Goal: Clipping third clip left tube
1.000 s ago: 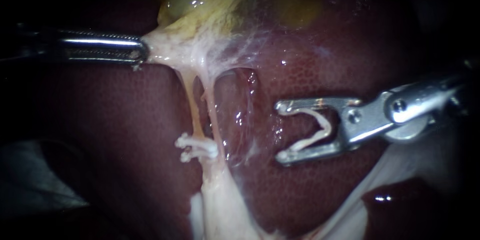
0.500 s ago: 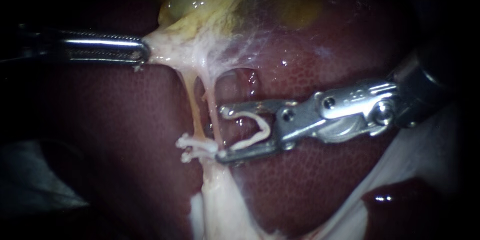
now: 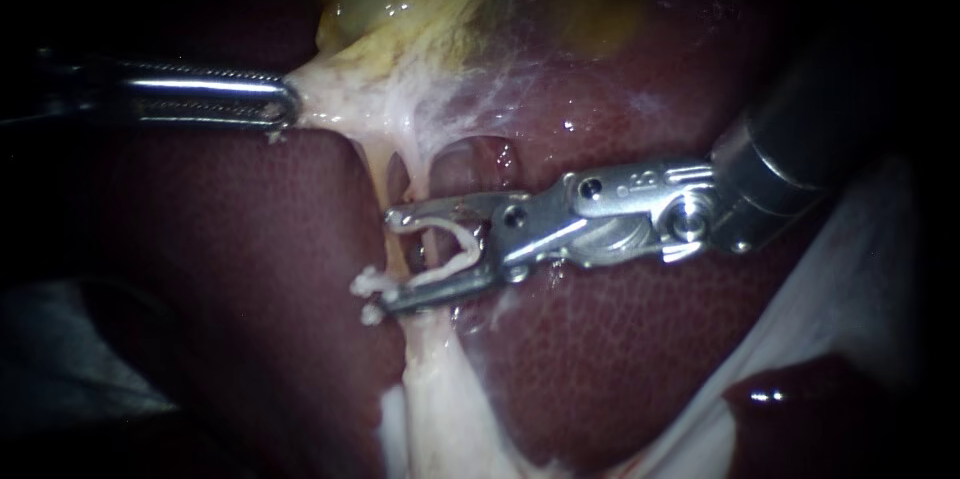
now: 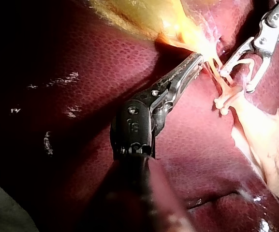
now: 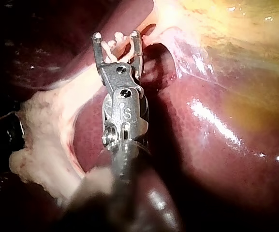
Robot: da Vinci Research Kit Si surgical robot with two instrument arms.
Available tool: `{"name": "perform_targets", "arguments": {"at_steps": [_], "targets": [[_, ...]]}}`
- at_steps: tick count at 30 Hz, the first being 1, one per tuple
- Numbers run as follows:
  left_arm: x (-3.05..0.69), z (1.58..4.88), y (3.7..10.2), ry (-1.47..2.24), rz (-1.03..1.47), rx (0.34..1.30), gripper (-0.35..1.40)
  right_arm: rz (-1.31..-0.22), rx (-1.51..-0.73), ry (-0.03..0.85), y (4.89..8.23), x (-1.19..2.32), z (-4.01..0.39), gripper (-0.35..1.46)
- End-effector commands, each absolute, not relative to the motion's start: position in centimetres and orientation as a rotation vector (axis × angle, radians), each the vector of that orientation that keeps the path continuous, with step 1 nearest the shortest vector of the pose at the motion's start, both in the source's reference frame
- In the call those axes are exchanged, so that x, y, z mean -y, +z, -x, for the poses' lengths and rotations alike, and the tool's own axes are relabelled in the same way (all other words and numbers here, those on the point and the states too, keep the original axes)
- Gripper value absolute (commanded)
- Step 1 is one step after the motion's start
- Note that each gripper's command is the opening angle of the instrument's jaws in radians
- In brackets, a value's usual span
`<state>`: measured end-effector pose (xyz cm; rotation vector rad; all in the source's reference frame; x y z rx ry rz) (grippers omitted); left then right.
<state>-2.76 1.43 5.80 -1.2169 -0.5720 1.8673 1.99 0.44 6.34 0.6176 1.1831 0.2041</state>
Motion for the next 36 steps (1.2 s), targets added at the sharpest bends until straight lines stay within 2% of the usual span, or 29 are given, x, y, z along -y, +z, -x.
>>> {"name": "perform_targets", "arguments": {"at_steps": [1,19,36], "targets": [[-1.43,2.76,5.8,1.867,1.217,0.572,-0.35,-0.617,-1.183,0.204,6.36,-0.45,-1.98,0.48],[-1.43,2.77,5.81,1.867,1.217,0.57,-0.35,-0.631,-1.174,0.234,6.57,-0.6,-2.06,0.48],[-1.42,2.78,5.81,1.867,1.217,0.57,-0.35,-0.759,-1.297,0.307,6.56,-0.6,-2.36,0.47]]}}
